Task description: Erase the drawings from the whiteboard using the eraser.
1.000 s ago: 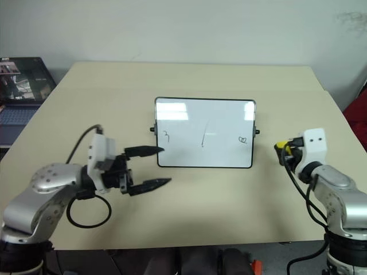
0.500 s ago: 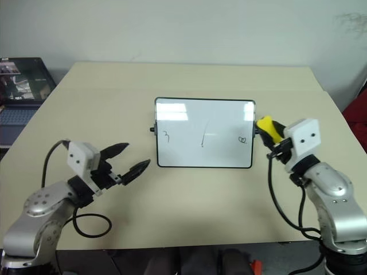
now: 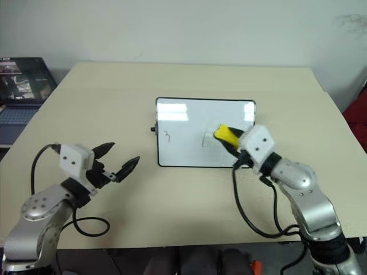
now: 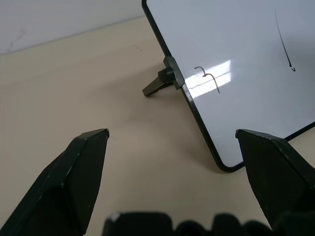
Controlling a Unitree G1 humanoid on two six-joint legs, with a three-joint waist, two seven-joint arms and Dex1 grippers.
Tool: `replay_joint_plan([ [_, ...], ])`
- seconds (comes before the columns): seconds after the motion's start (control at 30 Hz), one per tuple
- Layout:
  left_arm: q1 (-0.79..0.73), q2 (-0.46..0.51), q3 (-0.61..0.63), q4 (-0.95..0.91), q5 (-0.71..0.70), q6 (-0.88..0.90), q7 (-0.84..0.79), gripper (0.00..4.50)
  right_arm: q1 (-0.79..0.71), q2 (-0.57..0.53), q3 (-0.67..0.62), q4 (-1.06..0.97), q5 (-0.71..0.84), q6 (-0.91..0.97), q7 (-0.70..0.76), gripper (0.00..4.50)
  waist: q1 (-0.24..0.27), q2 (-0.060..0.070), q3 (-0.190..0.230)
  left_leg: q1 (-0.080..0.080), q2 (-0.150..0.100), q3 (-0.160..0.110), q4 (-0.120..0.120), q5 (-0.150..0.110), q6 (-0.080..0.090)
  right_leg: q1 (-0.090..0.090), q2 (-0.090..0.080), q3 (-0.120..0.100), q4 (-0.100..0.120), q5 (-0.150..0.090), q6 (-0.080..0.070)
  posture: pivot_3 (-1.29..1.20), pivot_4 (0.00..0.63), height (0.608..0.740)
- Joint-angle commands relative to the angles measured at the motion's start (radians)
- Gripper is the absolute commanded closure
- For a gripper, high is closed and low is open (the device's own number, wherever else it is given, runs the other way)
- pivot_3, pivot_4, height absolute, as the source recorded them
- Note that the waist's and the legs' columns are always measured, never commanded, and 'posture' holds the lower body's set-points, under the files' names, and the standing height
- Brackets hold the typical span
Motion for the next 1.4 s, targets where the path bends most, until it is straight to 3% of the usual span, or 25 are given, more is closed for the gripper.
replay_joint_plan([
  [0.03, -0.006, 0.015, 0.02, -0.015, -0.032, 0.003, -0.032, 0.0, -0.126, 0.067, 0.056, 0.077, -0.065, 0.022, -0.039, 3.35, -0.001, 0.0, 0.0, 0.0, 0.0, 0.0, 0.0, 0.0, 0.0, 0.0, 0.0, -0.001, 0.0, 0.0, -0.001, 0.0, 0.15, 0.74],
  [0.33, -0.04, 0.047, 0.092, 0.071, -0.091, 0.021, -0.084, 0.0, -0.293, 0.199, 0.228, 0.261, -0.249, -0.071, -0.06, 3.36, 0.01, -0.001, 0.0, -0.003, 0.0, 0.0, 0.0, 0.0, 0.0, -0.001, -0.002, -0.002, -0.002, 0.0, -0.001, 0.0, 0.15, 0.74],
  [0.67, -0.054, 0.081, 0.062, 0.07, -0.109, 0.04, -0.153, 0.0, -0.427, 0.315, 0.316, 0.503, -0.38, -0.153, -0.051, 3.36, 0.009, -0.001, 0.0, -0.002, 0.0, -0.001, 0.0, 0.0, 0.0, -0.001, -0.002, -0.002, -0.001, 0.0, -0.001, 0.0, 0.15, 0.74],
  [1.4, -0.055, 0.101, 0.023, 0.055, -0.104, 0.044, -0.197, 0.0, -0.58, 0.459, 0.313, 0.866, -0.483, -0.277, -0.05, 3.36, 0.007, -0.001, 0.0, -0.002, 0.001, -0.002, -0.001, 0.0, 0.0, -0.003, -0.002, -0.002, 0.0, 0.0, -0.001, 0.0, 0.15, 0.74],
])
